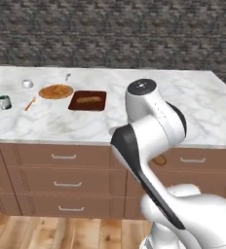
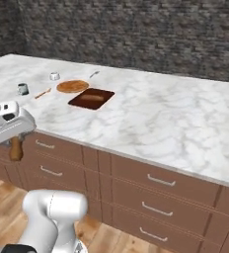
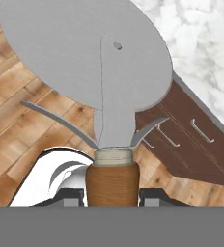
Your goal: Take the pizza cutter from the drawer on the left and place it on the dining counter for cutting.
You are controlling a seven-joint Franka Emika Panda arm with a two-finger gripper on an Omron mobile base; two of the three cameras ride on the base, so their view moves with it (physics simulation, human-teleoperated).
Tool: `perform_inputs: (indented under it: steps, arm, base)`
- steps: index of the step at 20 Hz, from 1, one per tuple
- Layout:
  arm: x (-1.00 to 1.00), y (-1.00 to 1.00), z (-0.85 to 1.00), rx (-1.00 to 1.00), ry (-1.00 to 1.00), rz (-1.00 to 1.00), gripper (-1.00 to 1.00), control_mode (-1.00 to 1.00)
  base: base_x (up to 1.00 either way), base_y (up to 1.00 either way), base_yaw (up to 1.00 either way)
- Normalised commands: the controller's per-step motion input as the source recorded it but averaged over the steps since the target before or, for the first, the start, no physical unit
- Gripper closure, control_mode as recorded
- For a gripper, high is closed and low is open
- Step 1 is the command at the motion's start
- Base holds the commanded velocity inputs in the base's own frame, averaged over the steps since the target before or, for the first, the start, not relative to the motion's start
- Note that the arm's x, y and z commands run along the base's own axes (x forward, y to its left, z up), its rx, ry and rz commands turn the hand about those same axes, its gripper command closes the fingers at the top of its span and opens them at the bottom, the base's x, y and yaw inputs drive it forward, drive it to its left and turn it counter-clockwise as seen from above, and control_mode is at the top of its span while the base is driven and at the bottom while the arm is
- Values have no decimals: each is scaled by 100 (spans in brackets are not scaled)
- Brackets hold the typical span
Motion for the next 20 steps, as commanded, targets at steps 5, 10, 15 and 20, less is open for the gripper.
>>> perform_inputs:
  steps: [5,10,15,20]
  arm:
    - [0,0,0,0,0,0,100,100]
    - [0,0,0,0,0,0,100,100]
    - [0,0,0,0,0,0,100,100]
    - [0,0,0,0,0,0,100,100]
  base:
    - [84,-8,-5]
    - [92,-18,-3]
    - [53,2,-4]
    - [-6,51,0]
